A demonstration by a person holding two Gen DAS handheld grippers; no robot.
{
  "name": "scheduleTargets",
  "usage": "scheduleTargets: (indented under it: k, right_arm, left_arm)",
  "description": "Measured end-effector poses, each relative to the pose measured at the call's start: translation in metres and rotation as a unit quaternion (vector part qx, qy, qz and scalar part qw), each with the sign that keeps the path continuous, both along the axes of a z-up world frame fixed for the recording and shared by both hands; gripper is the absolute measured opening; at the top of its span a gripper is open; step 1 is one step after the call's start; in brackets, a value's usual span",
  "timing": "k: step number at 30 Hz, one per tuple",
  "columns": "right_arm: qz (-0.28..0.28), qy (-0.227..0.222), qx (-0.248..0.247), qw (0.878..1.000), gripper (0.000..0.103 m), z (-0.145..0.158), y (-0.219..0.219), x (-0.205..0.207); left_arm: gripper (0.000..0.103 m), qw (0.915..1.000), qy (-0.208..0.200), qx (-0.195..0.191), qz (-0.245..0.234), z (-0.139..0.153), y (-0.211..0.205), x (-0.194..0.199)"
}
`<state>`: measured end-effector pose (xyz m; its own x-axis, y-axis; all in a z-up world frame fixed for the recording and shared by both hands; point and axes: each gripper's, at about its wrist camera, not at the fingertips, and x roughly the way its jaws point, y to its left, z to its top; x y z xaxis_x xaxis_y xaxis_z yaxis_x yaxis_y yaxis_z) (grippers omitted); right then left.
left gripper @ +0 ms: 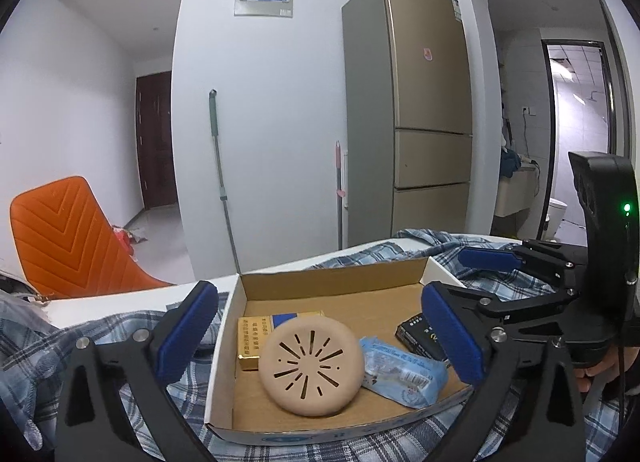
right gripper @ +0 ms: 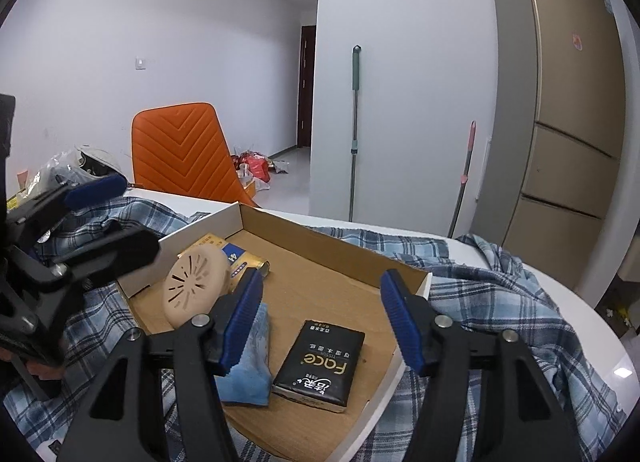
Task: Organize soft objects
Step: 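Lift both tools away from the box and lower the right tool to the white cable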
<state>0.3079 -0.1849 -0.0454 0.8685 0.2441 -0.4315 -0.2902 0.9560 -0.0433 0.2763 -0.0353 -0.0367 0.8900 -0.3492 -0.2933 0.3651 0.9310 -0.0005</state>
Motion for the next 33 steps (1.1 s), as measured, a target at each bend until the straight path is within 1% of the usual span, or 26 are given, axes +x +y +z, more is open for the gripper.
scheduleTargets:
  k: [3,5,7,9,13,15,18,21,24,26,30,33]
  right_arm:
    - [-0.003,-0.017,0.008,1.0,0.061,0.007,-0.002,-0.006]
    - [-0.003,-0.017,0.019,1.0,0.061,0.016,-0.005,-0.008]
    - [-0.005,-0.026,0.032,0.999,0.061,0.029,-0.008,-0.014]
    - [-0.003,-0.043,0.036,0.998,0.061,0.044,-0.01,-0.024]
    - [0.007,-0.066,0.046,0.997,0.061,0.071,-0.011,-0.049]
    - [0.015,-0.078,0.045,0.996,0.061,0.083,-0.009,-0.065]
    - [0.027,-0.094,0.048,0.994,0.061,0.098,-0.007,-0.092]
    - [0.043,-0.1,0.053,0.993,0.061,0.107,-0.005,-0.118]
    - [0.055,-0.098,0.057,0.992,0.061,0.108,-0.003,-0.138]
    - [0.06,-0.091,0.061,0.992,0.061,0.104,-0.002,-0.148]
    - [0.052,-0.098,0.07,0.991,0.061,0.093,-0.001,-0.17]
    - [0.057,-0.095,0.069,0.991,0.061,0.082,0.004,-0.177]
  left_arm:
    - [0.103,0.9995,-0.015,-0.028,0.0,0.013,0.007,-0.009]
    - [0.103,0.9985,-0.032,-0.044,-0.002,0.031,0.011,-0.019]
    - [0.103,0.9976,-0.048,-0.051,-0.001,0.048,0.013,-0.029]
    - [0.103,0.9967,-0.061,-0.054,-0.001,0.063,0.016,-0.039]
    - [0.103,0.9952,-0.087,-0.045,0.0,0.089,0.018,-0.065]
    - [0.103,0.9947,-0.094,-0.041,0.008,0.096,0.02,-0.08]
    - [0.103,0.9949,-0.094,-0.037,0.005,0.104,0.021,-0.104]
    - [0.103,0.9953,-0.091,-0.034,0.003,0.107,0.025,-0.129]
    - [0.103,0.9963,-0.079,-0.034,0.002,0.106,0.031,-0.154]
    - [0.103,0.9959,-0.085,-0.03,0.005,0.102,0.036,-0.171]
    - [0.103,0.9964,-0.081,-0.025,0.007,0.092,0.042,-0.201]
    - [0.103,0.997,-0.075,-0.019,0.01,0.081,0.046,-0.218]
